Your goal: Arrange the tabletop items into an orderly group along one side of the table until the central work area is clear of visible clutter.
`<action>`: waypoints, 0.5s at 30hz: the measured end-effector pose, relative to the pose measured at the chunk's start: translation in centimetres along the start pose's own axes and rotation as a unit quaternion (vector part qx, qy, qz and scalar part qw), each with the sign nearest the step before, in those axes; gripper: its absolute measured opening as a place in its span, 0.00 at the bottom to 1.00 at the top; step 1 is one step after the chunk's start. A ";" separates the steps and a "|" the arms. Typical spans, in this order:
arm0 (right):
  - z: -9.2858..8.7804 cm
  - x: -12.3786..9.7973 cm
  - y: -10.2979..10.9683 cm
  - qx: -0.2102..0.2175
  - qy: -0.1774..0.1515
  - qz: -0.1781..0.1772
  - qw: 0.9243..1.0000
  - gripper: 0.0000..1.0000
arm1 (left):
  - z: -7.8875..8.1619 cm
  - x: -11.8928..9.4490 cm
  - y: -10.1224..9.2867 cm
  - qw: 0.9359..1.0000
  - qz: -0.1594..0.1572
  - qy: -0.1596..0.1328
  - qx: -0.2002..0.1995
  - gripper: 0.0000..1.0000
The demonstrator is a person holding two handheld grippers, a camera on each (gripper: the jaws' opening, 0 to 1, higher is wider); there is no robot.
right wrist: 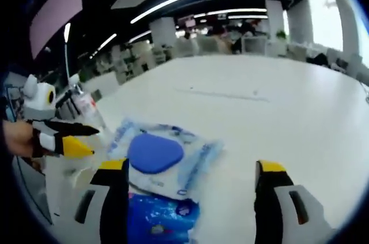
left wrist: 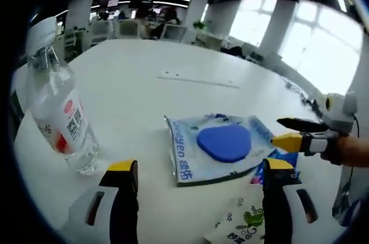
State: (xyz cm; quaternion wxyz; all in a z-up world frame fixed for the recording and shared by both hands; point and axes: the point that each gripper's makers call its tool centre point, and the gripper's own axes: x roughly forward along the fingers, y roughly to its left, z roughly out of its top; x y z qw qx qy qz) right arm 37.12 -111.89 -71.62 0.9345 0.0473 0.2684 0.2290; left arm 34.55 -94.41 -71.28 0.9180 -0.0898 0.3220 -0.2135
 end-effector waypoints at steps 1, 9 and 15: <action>0.3 -0.3 0.1 0.000 -0.006 0.003 1.000 0.95 | -0.2 -0.3 -0.3 1.000 -0.006 0.002 -0.001 0.95; 0.2 -1.1 0.6 0.011 -0.002 0.016 1.000 1.00 | -1.1 -0.8 -1.4 0.999 -0.026 0.016 0.031 1.00; -0.2 -1.7 1.0 0.014 0.004 0.021 1.000 0.99 | -1.2 -1.2 -2.3 0.998 -0.044 0.017 0.039 1.00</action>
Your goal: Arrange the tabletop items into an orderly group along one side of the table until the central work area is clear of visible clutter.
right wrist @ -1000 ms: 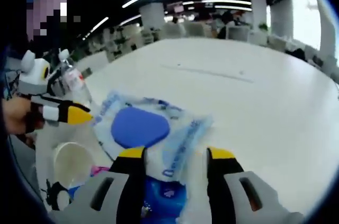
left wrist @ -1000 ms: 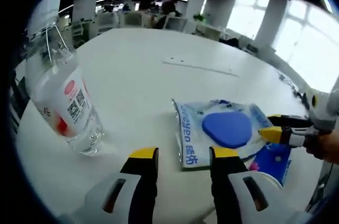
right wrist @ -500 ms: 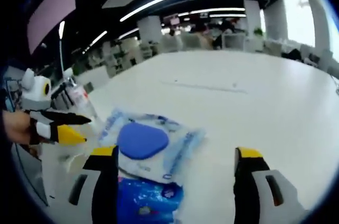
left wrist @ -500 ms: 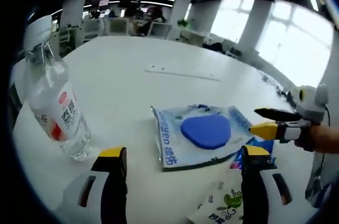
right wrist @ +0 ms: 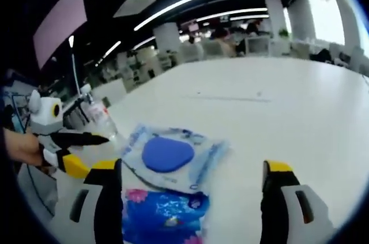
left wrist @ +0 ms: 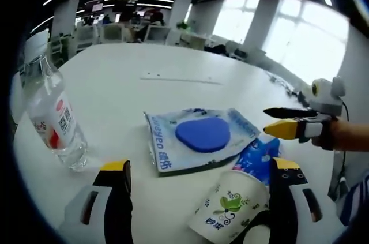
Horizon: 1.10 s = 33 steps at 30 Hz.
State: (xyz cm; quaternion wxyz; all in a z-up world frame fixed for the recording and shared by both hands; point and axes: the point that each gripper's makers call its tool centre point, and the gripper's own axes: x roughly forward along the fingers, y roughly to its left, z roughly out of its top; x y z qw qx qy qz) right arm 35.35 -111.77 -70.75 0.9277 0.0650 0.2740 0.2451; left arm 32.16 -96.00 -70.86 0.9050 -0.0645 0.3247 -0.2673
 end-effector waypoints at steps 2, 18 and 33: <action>-0.1 -0.1 0.0 0.005 0.000 -0.001 1.000 0.99 | 0.0 -0.1 -0.1 1.000 -0.002 0.001 0.004 1.00; 0.4 -0.8 0.7 0.020 -0.010 0.011 1.000 0.97 | 0.0 -0.9 -0.5 0.999 -0.019 0.013 0.031 0.98; -0.2 -1.5 2.9 0.056 -0.021 0.031 0.998 0.93 | -2.4 -1.9 -0.4 0.996 -0.036 0.052 0.066 0.96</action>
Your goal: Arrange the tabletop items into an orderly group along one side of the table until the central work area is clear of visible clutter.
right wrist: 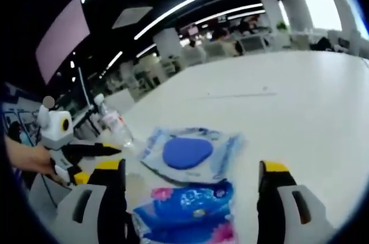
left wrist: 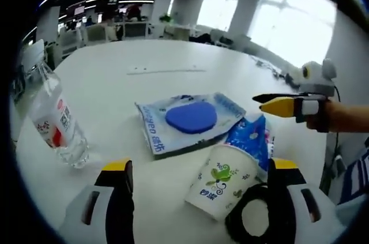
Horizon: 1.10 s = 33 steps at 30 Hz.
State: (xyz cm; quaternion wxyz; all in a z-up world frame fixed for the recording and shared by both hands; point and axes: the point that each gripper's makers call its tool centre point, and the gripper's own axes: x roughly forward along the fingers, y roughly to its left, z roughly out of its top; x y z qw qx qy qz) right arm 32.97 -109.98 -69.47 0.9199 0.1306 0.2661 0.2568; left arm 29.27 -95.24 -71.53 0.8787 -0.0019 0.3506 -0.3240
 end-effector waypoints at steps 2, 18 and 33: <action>0.0 -0.1 0.2 0.006 -0.002 0.002 1.000 0.93 | -0.1 -0.1 0.0 1.000 -0.002 0.004 0.005 0.95; -0.6 -0.3 1.1 0.049 -0.005 0.005 0.999 0.90 | -1.2 -0.1 -0.3 0.997 -0.017 0.036 0.065 0.89; -1.9 -1.2 1.3 0.112 0.000 -0.001 0.994 0.86 | -2.2 0.4 -1.7 0.991 -0.055 0.073 0.102 0.84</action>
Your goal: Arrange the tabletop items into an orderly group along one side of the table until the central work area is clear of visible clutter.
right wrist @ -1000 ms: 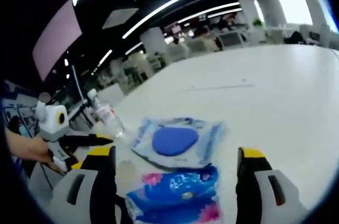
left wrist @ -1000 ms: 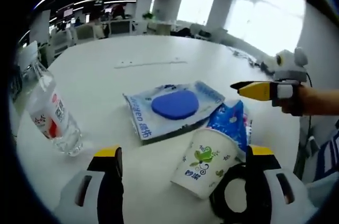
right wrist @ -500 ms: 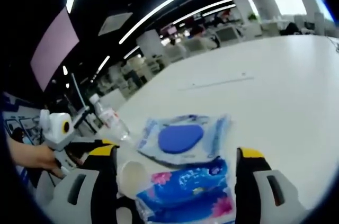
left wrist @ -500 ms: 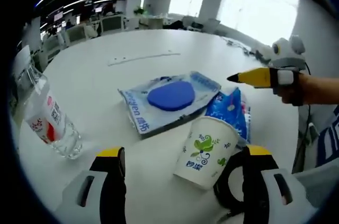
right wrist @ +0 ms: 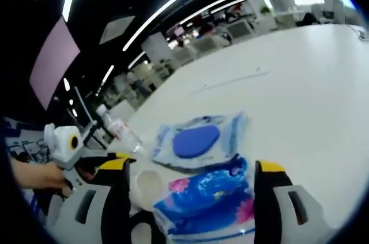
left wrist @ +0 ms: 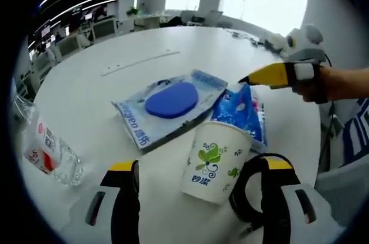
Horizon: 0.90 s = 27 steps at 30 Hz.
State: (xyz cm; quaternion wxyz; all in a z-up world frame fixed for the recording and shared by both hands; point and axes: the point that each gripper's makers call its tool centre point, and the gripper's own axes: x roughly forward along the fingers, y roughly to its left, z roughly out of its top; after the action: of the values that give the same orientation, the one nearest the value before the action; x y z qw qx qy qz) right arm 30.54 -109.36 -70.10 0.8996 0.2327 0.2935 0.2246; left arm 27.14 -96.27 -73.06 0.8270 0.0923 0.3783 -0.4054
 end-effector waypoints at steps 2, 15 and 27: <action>0.0 -0.1 0.0 0.008 -0.002 0.001 1.000 0.85 | -0.1 0.0 -0.1 1.000 -0.003 0.004 0.003 0.82; -1.2 -1.2 0.7 0.044 0.001 0.008 0.999 0.82 | -0.7 1.0 -1.4 0.999 -0.027 0.029 0.007 0.76; -2.8 -2.2 0.5 0.069 0.008 0.003 0.998 0.78 | -1.5 1.5 -1.5 0.998 -0.034 0.045 0.006 0.74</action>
State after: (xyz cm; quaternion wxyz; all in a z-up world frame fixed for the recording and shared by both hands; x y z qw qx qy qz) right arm 27.04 -109.32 -70.92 0.8783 0.2937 0.3145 0.2085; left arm 25.73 -97.51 -74.97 0.7943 0.1028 0.4159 -0.4308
